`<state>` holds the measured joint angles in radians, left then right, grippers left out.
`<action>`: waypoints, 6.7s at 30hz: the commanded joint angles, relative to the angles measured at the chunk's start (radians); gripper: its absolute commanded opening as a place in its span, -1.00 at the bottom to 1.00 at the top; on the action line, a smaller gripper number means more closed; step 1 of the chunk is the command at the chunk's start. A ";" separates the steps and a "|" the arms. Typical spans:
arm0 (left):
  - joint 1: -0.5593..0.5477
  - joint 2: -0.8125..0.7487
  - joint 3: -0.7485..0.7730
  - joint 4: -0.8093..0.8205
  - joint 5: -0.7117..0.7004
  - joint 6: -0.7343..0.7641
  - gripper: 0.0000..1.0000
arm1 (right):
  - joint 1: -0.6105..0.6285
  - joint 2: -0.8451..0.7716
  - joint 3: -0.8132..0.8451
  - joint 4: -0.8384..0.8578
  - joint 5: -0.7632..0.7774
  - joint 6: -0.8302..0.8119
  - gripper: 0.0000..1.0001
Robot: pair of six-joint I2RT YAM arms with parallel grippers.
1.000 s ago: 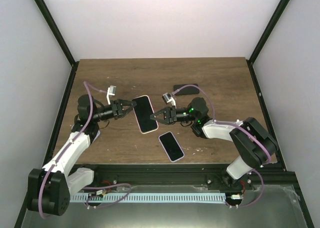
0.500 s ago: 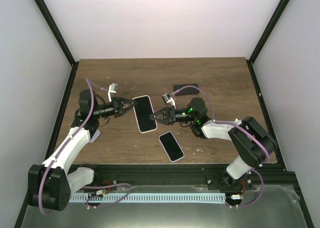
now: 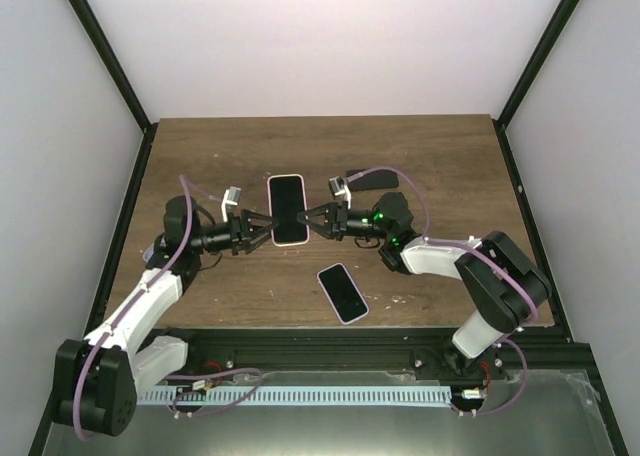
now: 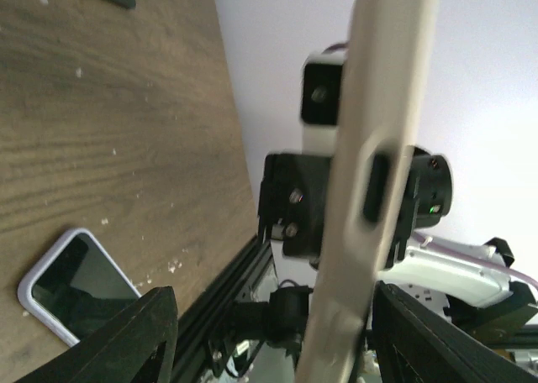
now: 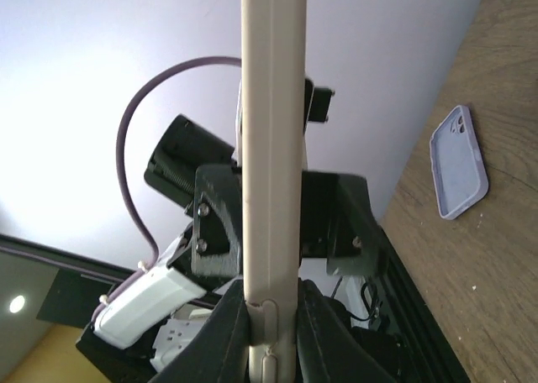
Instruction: Put the phone into the phone case
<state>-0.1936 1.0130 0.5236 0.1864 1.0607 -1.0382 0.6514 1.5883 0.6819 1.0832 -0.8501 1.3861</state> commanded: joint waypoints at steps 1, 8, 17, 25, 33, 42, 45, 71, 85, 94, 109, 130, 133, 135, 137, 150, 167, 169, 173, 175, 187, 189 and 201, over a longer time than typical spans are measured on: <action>-0.036 -0.013 -0.020 0.049 0.023 -0.047 0.27 | 0.005 0.014 0.071 0.054 0.095 -0.011 -0.91; -0.044 -0.033 0.010 -0.040 0.003 0.008 -0.15 | 0.005 0.024 0.077 -0.003 0.118 -0.039 -0.91; -0.044 -0.013 0.035 -0.083 -0.028 0.041 -0.60 | 0.005 0.008 0.072 -0.043 0.118 -0.063 -0.89; -0.044 0.003 0.079 -0.257 -0.097 0.167 -1.00 | 0.005 -0.003 0.066 -0.098 0.123 -0.112 -0.86; -0.044 0.019 0.111 -0.353 -0.147 0.228 -0.62 | 0.005 -0.037 0.069 -0.209 0.139 -0.191 -0.86; -0.044 0.028 0.136 -0.358 -0.165 0.231 0.24 | 0.002 -0.075 0.045 -0.284 0.112 -0.250 -0.86; -0.045 0.031 0.176 -0.463 -0.247 0.281 0.52 | -0.016 -0.128 0.033 -0.441 0.127 -0.344 -0.86; 0.377 0.221 0.200 -0.878 -1.319 0.092 0.37 | -0.358 -0.392 -0.172 -1.177 0.027 -0.825 -0.83; 0.516 0.306 0.091 -0.697 -1.226 0.132 0.20 | -0.388 -0.321 -0.208 -1.228 0.177 -0.878 -0.78; 0.517 0.390 0.060 -0.603 -1.125 0.164 0.13 | -0.395 -0.252 -0.220 -1.200 0.255 -0.843 -0.56; 0.516 0.383 0.039 -0.555 -1.049 0.243 -1.00 | -0.396 -0.399 -0.165 -1.227 0.442 -0.734 0.71; 0.279 0.218 0.054 -0.519 -0.814 0.449 -1.00 | -0.399 0.068 0.379 -1.084 0.562 -1.101 0.91; 0.220 0.213 0.066 -0.536 -0.794 0.466 -1.00 | -0.398 0.172 0.519 -1.172 0.549 -1.324 0.88; 0.185 0.209 0.066 -0.532 -0.771 0.457 -1.00 | -0.400 0.225 0.567 -1.203 0.531 -1.479 0.89; 0.150 0.206 0.072 -0.532 -0.754 0.452 -1.00 | -0.402 0.271 0.618 -1.240 0.502 -1.602 0.90; 0.074 0.137 0.080 -0.572 -0.681 0.448 -1.00 | -0.533 0.654 1.134 -1.588 0.219 -1.763 0.95; 0.073 0.118 0.063 -0.564 -0.677 0.434 -1.00 | -0.547 0.835 1.327 -1.682 0.247 -1.738 1.00; 0.073 0.113 0.062 -0.568 -0.676 0.435 -1.00 | -0.548 0.835 1.314 -1.696 0.244 -1.738 1.00; 0.073 0.092 0.059 -0.573 -0.677 0.435 -1.00 | -0.547 0.832 1.299 -1.731 0.232 -1.743 0.98; 0.073 0.083 0.056 -0.574 -0.680 0.436 -1.00 | -0.547 0.823 1.287 -1.750 0.219 -1.741 0.97; 0.073 0.054 0.033 -0.564 -0.664 0.432 -1.00 | -0.548 0.734 1.140 -1.750 0.233 -1.718 0.88; 0.073 0.052 0.029 -0.559 -0.664 0.432 -1.00 | -0.547 0.701 1.093 -1.745 0.220 -1.704 0.84; 0.072 0.142 0.019 -0.453 -0.627 0.397 -1.00 | -0.490 0.563 0.898 -1.667 0.340 -1.636 0.59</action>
<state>-0.1169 1.1198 0.5411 -0.3359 0.4011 -0.6277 0.1272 2.1944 1.6047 -0.5945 -0.5987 -0.2867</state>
